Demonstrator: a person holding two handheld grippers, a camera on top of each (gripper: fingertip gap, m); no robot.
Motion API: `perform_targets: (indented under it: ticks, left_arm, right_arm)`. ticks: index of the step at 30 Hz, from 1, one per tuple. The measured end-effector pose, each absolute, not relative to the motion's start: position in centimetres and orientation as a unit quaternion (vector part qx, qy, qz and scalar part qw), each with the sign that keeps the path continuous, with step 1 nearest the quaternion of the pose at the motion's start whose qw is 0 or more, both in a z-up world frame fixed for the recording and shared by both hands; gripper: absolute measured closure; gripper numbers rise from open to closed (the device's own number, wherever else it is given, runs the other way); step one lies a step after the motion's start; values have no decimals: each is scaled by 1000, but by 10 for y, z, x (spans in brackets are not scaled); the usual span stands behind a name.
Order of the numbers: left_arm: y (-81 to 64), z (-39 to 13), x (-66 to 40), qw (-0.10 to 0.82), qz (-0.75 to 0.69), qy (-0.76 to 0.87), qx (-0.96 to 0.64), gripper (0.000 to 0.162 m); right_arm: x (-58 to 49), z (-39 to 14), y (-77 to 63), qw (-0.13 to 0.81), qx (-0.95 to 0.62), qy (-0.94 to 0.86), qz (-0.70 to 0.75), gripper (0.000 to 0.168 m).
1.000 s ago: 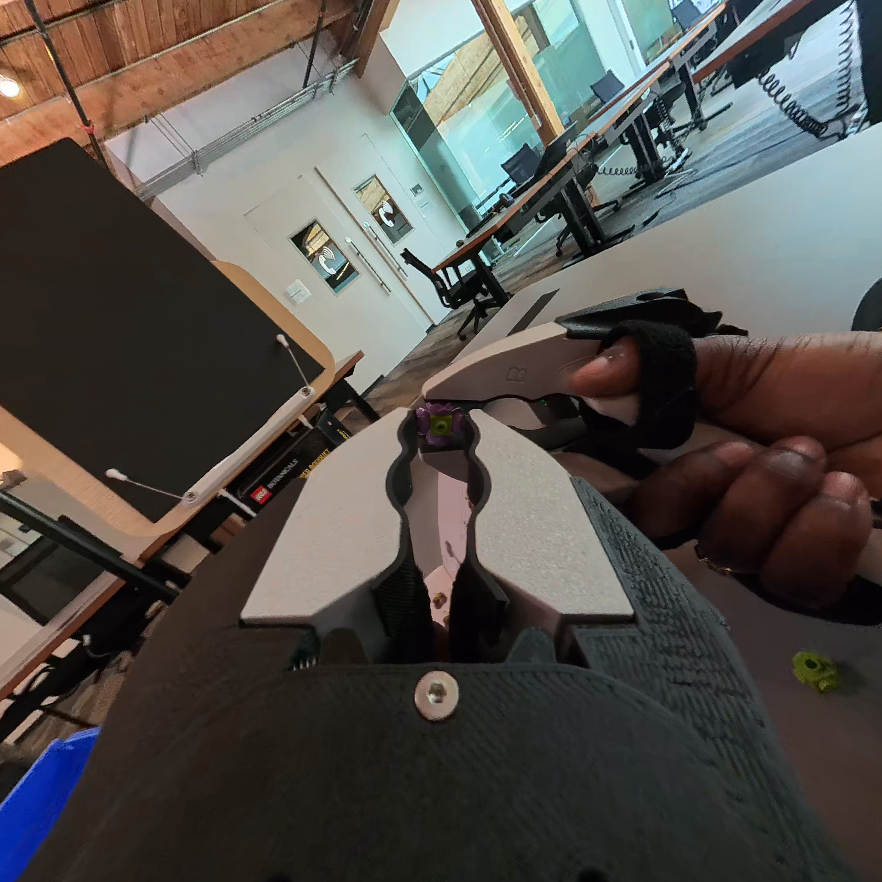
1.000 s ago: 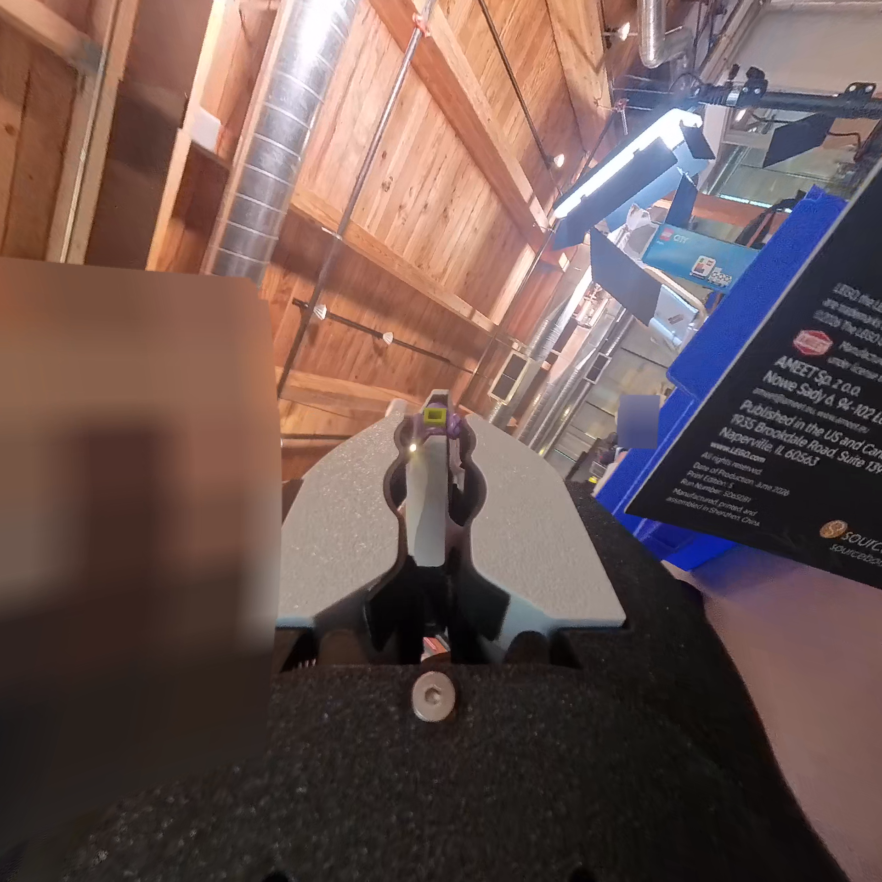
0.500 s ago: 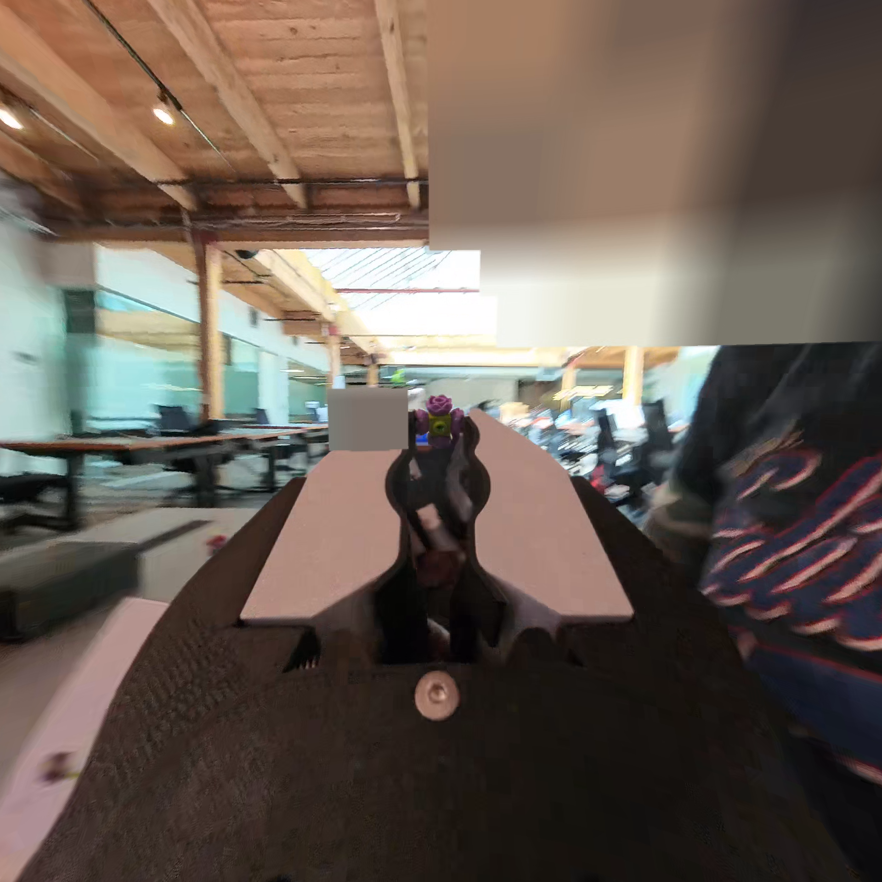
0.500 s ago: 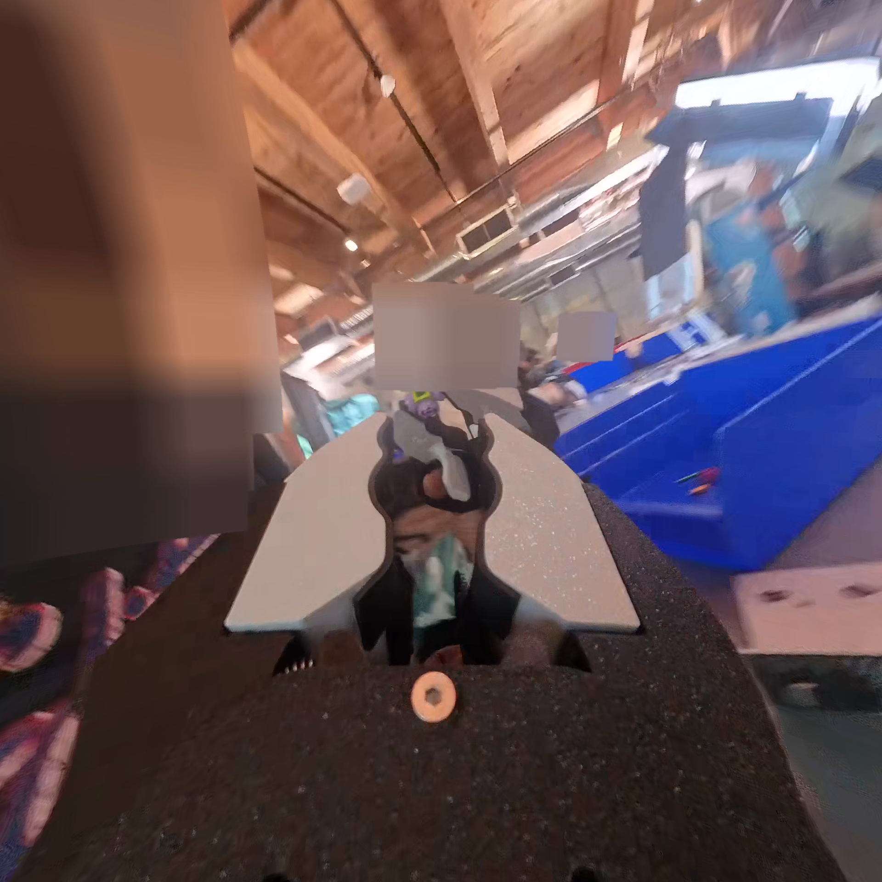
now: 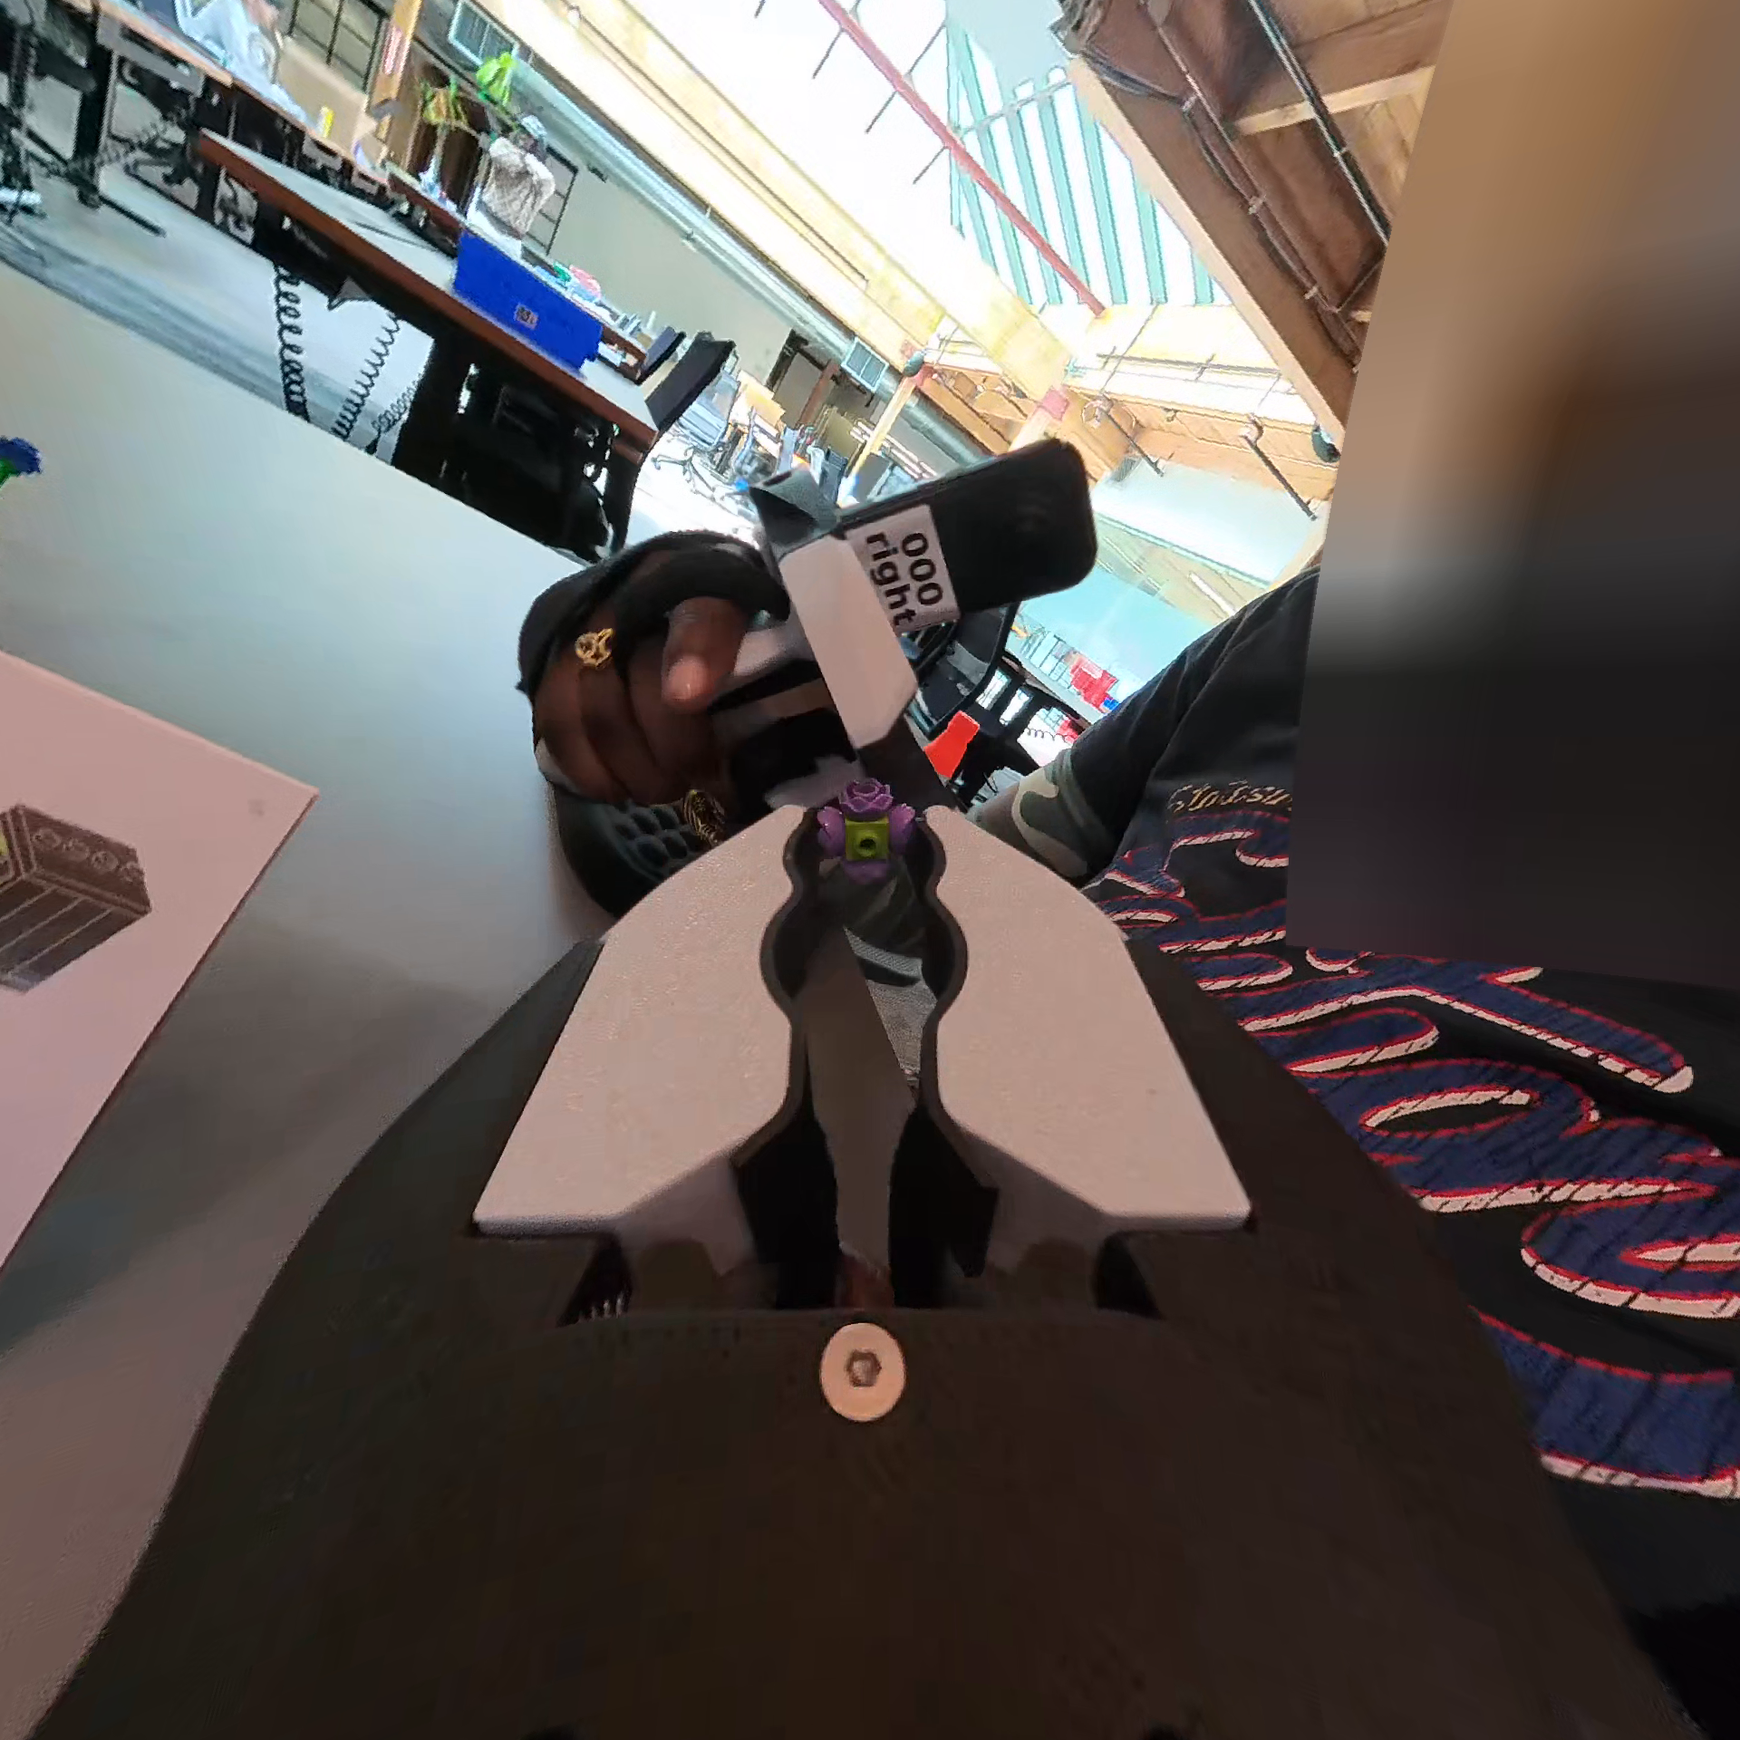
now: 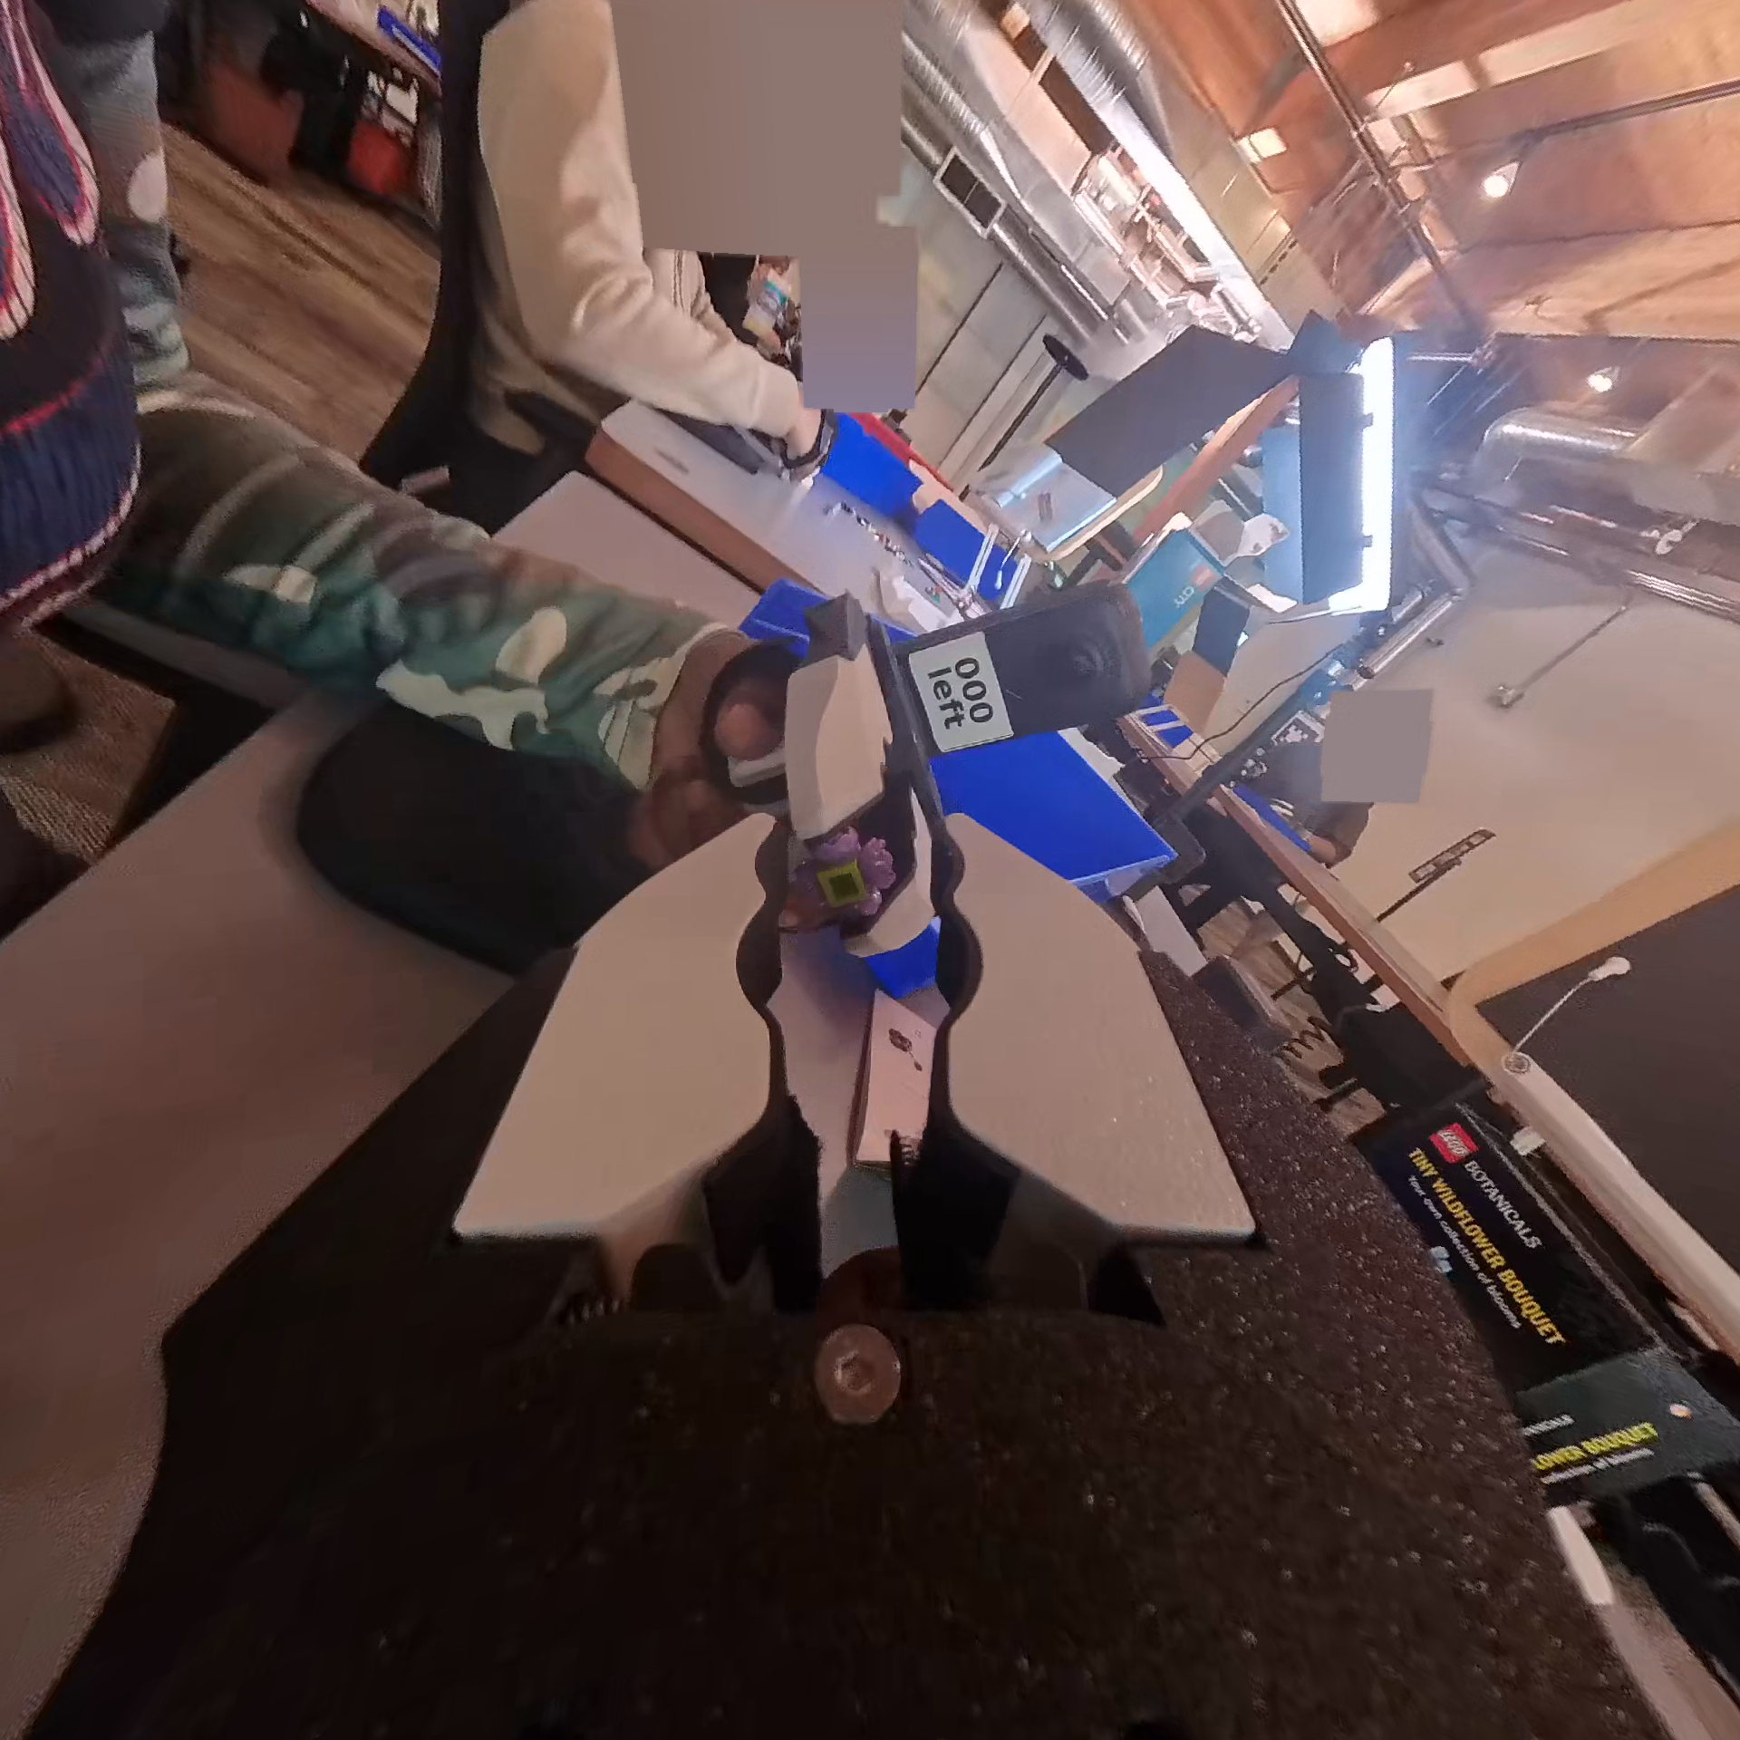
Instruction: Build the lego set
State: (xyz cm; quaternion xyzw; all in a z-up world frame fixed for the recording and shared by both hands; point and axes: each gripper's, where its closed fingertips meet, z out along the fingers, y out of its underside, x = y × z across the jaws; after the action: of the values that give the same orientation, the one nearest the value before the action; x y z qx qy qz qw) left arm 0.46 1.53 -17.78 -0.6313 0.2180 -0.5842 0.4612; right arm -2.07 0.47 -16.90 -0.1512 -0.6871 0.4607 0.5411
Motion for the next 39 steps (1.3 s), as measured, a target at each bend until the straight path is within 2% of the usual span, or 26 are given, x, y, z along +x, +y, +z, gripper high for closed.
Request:
perform_targets:
  ticks: [3,6,8,10,13,15,16,21,26,32,39]
  left_arm:
    - [17,-182,1,451,-586,199,-643,143]
    - [23,-176,-3,475,-586,182,-631,142]
    - [25,-155,-9,540,-579,178,-584,121]
    - [33,-139,-22,635,-506,171,-558,111]
    - [39,-128,-31,761,-281,228,-538,116]
    - [42,-123,-26,791,-177,264,-523,118]
    - [47,-124,-23,787,-159,271,-532,118]
    - [55,-122,-5,762,-166,322,-537,124]
    - [50,-147,-4,664,-64,475,-574,125]
    - [51,-159,-14,580,17,560,-591,135]
    - [51,-161,-11,563,12,571,-598,142]
  right_arm:
    - [-26,-177,6,555,-150,-703,418,150]
    - [-29,-167,12,557,-188,-672,452,151]
    - [-26,-146,23,528,-244,-596,554,151]
    - [-18,-124,36,420,-293,-484,710,151]
    - [-16,-114,61,183,-324,-301,878,152]
    - [-13,-113,73,43,-300,-202,931,151]
    - [-15,-115,75,7,-297,-177,938,151]
    - [-23,-127,48,-52,-321,-238,915,151]
    - [-26,-137,44,-103,-346,-246,900,152]
    - [-28,-142,38,-115,-354,-264,890,152]
    - [-28,-145,38,-118,-360,-267,886,152]
